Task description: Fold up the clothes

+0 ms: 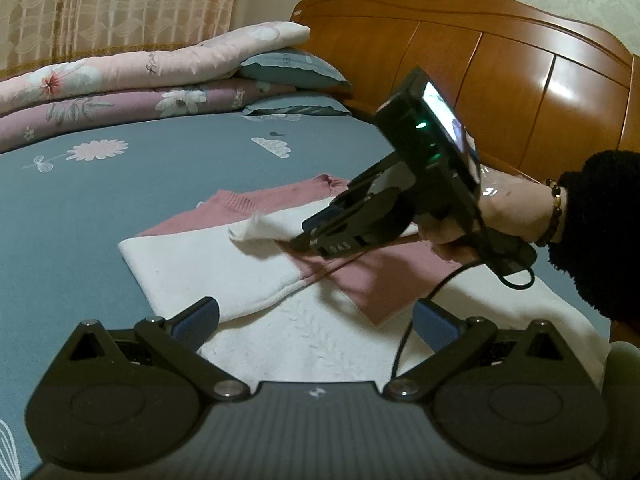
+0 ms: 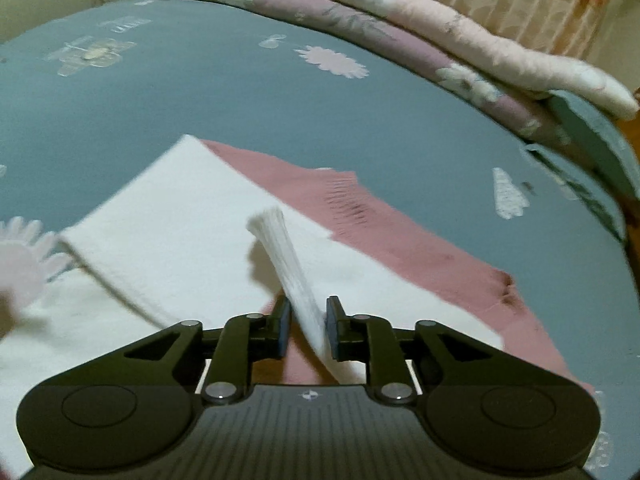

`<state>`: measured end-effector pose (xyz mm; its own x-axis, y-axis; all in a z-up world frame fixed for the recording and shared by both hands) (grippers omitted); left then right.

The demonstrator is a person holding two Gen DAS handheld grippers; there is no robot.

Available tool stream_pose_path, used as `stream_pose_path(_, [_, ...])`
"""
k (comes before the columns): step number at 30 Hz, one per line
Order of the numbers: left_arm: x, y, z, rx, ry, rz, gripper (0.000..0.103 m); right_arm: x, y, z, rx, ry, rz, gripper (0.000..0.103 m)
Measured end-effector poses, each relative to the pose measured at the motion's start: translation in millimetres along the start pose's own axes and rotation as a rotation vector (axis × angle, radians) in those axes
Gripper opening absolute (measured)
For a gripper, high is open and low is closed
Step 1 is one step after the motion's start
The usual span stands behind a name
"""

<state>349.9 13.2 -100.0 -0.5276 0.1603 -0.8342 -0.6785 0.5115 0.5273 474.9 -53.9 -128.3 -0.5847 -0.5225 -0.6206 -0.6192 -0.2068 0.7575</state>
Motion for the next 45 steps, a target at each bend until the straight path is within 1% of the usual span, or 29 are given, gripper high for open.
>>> stream_pose_path(3, [-1, 1, 0, 0.006, 0.0, -0.004, 0.102, -1, 8, 7, -0.044, 0.009, -0.009, 0.031])
stream_pose_path(7, [-1, 0, 2, 0.007, 0.003, -0.006, 0.102, -1, 21, 7, -0.051, 0.01, -0.023, 0.031])
stream_pose_path(9, [-1, 0, 3, 0.006, 0.005, -0.005, 0.102, 0, 25, 0, -0.037, -0.011, -0.027, 0.031])
stream_pose_path(12, [0, -1, 3, 0.004, 0.006, -0.001, 0.102, 0, 24, -16, -0.015, -0.078, -0.03, 0.031])
stream_pose_path(15, [1, -2, 3, 0.003, 0.006, 0.003, 0.102, -2, 17, -28, 0.013, -0.143, -0.037, 0.03])
stream_pose_path(19, [3, -3, 3, 0.0, 0.006, 0.008, 0.102, -8, -1, -29, 0.029, -0.193, -0.04, 0.03])
stream_pose_path(25, [3, -2, 4, -0.002, 0.012, 0.01, 0.102, -11, -30, 6, -0.05, -0.183, -0.008, 0.031])
stream_pose_path(30, [0, 3, 1, 0.014, 0.009, -0.009, 0.102, -3, -5, -8, -0.082, -0.235, -0.029, 0.03])
stream_pose_path(33, [-2, 5, -2, 0.021, 0.003, -0.018, 0.102, 13, 24, -36, -0.02, -0.261, -0.057, 0.03])
stream_pose_path(36, [-2, 3, -2, 0.021, 0.003, -0.016, 0.102, 37, 52, -80, 0.065, -0.319, -0.07, 0.03])
stream_pose_path(40, [1, -4, -2, 0.013, 0.005, 0.0, 0.102, 81, 85, -147, 0.189, -0.457, -0.072, 0.027])
stream_pose_path(42, [3, -7, -1, 0.014, 0.006, 0.01, 0.102, 102, 95, -174, 0.221, -0.528, -0.079, 0.024])
stream_pose_path(45, [7, -12, -1, 0.009, 0.005, 0.029, 0.102, 125, 95, -196, 0.221, -0.592, -0.076, 0.024])
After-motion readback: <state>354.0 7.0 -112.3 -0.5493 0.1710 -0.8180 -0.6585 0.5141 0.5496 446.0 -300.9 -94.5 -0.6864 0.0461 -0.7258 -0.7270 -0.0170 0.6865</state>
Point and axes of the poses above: each gripper's, at about its wrist camera, not at the fingertips, and y roughly against the way its jaws point, z to its left, x to its underside, the point moved 8 cm from there along -y, roughly the way its jaws point, and after that the axes turned 1 degree about -z, right-handed, at the moved point
